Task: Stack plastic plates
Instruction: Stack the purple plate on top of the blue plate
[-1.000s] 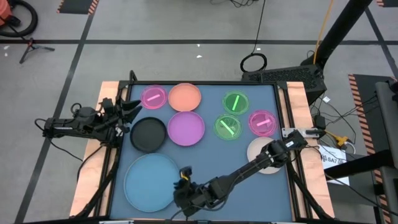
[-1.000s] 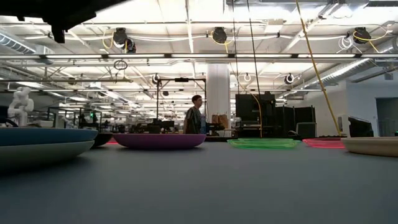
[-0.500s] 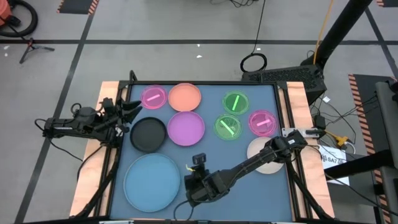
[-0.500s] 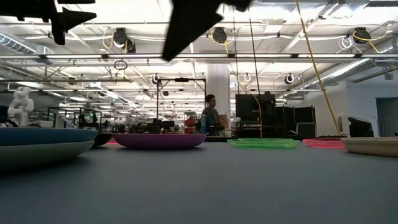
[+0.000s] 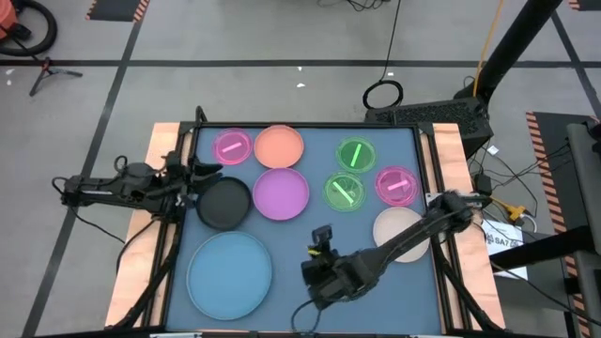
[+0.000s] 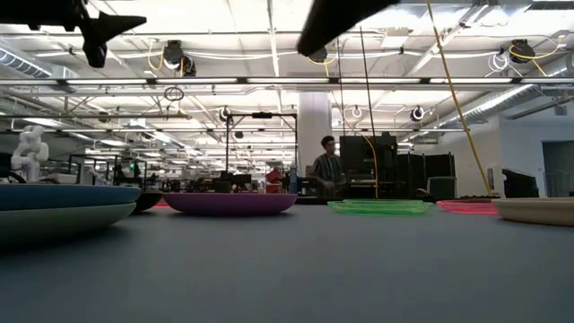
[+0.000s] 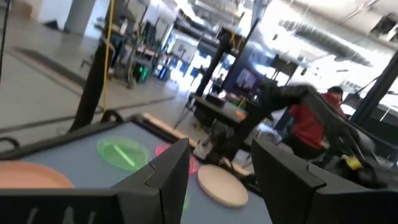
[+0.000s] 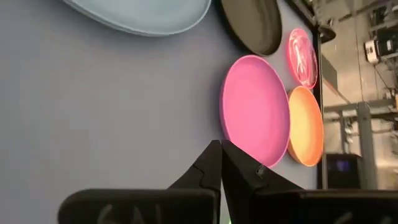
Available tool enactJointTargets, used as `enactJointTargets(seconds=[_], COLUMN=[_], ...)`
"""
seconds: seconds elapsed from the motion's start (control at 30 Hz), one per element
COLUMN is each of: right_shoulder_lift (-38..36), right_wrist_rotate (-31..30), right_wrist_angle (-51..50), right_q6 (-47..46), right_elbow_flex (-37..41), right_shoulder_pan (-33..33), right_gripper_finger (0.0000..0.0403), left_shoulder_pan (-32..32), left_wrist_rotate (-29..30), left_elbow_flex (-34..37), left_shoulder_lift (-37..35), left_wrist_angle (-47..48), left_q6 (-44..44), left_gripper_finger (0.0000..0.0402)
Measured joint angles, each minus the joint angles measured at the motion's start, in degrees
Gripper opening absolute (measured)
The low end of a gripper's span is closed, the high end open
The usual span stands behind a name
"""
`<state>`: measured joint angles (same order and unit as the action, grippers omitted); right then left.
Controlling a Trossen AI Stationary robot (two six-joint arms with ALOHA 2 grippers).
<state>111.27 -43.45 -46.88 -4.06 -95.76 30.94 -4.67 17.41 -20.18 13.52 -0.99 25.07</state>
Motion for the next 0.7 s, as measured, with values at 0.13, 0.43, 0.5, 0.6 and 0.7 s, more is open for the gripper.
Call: enactJointTargets(seconds=[0.13, 0.43, 0.5, 0.6, 0.7], right_shoulder_lift=[-11.8, -35.8, -40.9, -48.0, -53.3], right_wrist_rotate=[0.0, 0.7, 1.8, 3.2, 4.2], right_wrist_angle=[20.8, 61.7, 67.6, 75.6, 85.6], right_q6=[3.8, 14.5, 15.9, 17.3, 18.4], right_elbow_flex=[19.0, 52.6, 58.1, 65.7, 72.8], right_shoulder_pan=[-0.6, -1.2, -1.2, -1.2, -1.2], right_gripper_finger=[0.0001, 0.0001, 0.0001, 0.0001, 0.0001], left_shoulder_pan=[-0.2, -2.6, -3.1, -4.1, -5.1], left_wrist_rotate=[0.0, 0.1, 0.2, 0.4, 0.5], left_elbow_flex=[0.0, 0.0, 0.0, 0.0, 0.0], left_shoulder_lift=[4.1, 16.1, 19.2, 24.1, 28.8], left_wrist_angle=[-0.1, -9.8, -13.0, -17.5, -22.1], left_q6=[1.8, 2.7, 2.9, 3.9, 4.7], left_gripper_finger=[0.0179, 0.0179, 0.0179, 0.0179, 0.0179])
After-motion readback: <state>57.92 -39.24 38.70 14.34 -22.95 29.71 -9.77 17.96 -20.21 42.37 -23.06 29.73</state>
